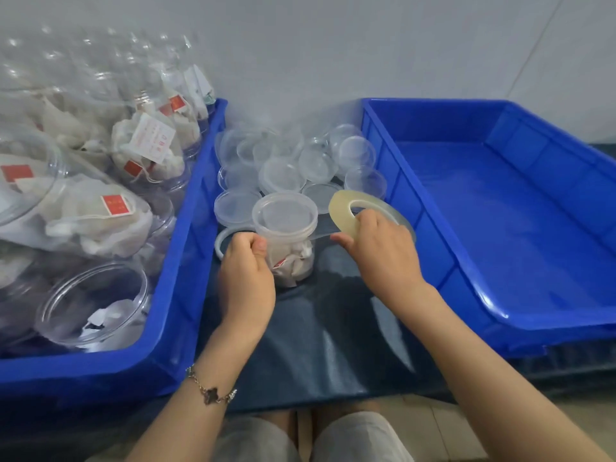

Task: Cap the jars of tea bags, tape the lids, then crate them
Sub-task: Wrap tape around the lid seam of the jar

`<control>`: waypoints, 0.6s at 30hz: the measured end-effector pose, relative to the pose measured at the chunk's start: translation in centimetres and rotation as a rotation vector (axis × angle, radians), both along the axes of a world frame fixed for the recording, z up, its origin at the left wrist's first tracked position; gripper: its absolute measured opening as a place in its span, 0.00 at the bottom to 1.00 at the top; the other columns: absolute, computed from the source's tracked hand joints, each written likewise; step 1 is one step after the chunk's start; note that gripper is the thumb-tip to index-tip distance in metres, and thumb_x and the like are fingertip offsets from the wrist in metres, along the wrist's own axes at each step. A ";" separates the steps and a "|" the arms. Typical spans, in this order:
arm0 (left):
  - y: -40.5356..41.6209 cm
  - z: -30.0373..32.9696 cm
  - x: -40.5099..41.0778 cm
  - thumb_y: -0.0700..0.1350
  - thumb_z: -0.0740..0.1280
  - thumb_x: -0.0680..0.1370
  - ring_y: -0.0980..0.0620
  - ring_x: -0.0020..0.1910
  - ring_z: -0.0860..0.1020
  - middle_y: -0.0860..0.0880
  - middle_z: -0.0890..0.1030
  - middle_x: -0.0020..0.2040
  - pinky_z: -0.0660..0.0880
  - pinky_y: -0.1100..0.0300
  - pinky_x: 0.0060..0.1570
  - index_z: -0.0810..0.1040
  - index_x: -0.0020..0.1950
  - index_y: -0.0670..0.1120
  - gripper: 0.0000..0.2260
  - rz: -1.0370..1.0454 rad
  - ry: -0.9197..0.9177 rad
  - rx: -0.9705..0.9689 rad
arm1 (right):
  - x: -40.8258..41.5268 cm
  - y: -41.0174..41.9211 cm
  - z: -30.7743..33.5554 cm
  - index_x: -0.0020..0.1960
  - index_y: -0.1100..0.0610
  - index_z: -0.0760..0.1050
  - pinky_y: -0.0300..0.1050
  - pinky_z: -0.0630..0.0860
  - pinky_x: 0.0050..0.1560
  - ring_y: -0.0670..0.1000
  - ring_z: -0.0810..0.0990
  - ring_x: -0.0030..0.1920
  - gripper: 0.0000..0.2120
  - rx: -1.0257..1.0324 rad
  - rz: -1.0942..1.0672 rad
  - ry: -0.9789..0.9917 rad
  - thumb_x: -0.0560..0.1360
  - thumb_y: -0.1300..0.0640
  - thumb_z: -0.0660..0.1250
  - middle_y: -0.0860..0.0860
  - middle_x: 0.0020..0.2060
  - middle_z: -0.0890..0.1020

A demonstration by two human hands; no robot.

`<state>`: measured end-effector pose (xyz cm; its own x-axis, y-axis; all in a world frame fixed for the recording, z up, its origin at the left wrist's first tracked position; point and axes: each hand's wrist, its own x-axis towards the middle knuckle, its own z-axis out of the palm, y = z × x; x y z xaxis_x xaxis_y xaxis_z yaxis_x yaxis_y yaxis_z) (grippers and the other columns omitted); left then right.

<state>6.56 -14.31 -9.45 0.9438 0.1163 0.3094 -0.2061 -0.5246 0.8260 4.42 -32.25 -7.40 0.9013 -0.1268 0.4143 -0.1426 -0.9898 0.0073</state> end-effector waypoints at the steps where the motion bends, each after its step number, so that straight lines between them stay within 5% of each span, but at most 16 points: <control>1: 0.0 -0.1 0.1 0.47 0.56 0.82 0.48 0.40 0.71 0.55 0.72 0.39 0.65 0.55 0.39 0.68 0.46 0.49 0.07 0.002 -0.004 0.000 | 0.0 0.1 0.1 0.48 0.60 0.69 0.45 0.56 0.37 0.56 0.73 0.39 0.26 0.011 -0.002 0.000 0.75 0.36 0.54 0.53 0.38 0.72; 7: 0.0 -0.5 0.3 0.45 0.58 0.82 0.46 0.42 0.73 0.49 0.75 0.43 0.68 0.53 0.40 0.72 0.48 0.43 0.08 0.011 -0.076 -0.002 | 0.8 0.2 0.4 0.56 0.60 0.70 0.43 0.58 0.38 0.54 0.77 0.47 0.34 -0.028 -0.032 0.050 0.73 0.32 0.45 0.51 0.55 0.79; 11: -0.1 -0.8 0.1 0.43 0.59 0.81 0.45 0.43 0.74 0.48 0.76 0.43 0.64 0.59 0.40 0.74 0.48 0.40 0.08 0.031 -0.111 -0.001 | 1.1 0.1 0.6 0.54 0.60 0.71 0.43 0.59 0.37 0.53 0.76 0.42 0.31 -0.024 -0.043 0.076 0.73 0.33 0.50 0.52 0.49 0.80; 14: -0.3 -0.9 0.3 0.41 0.61 0.80 0.43 0.43 0.75 0.44 0.78 0.43 0.68 0.54 0.41 0.75 0.48 0.38 0.07 0.048 -0.137 -0.001 | 1.2 0.2 0.7 0.54 0.60 0.72 0.43 0.59 0.37 0.53 0.73 0.39 0.29 -0.004 -0.046 0.077 0.75 0.34 0.53 0.52 0.45 0.80; 18: -0.4 -1.2 0.5 0.38 0.63 0.79 0.41 0.41 0.76 0.43 0.79 0.42 0.71 0.51 0.40 0.75 0.47 0.38 0.05 0.041 -0.181 -0.008 | 1.1 0.2 0.7 0.55 0.57 0.70 0.43 0.59 0.39 0.52 0.76 0.47 0.34 -0.004 -0.037 0.107 0.72 0.32 0.43 0.49 0.53 0.79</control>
<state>7.03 -14.71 -10.69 0.8674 0.1568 0.4723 -0.3300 -0.5292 0.7817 5.51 -32.06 -6.67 0.9352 -0.1589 0.3165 -0.1768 -0.9838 0.0285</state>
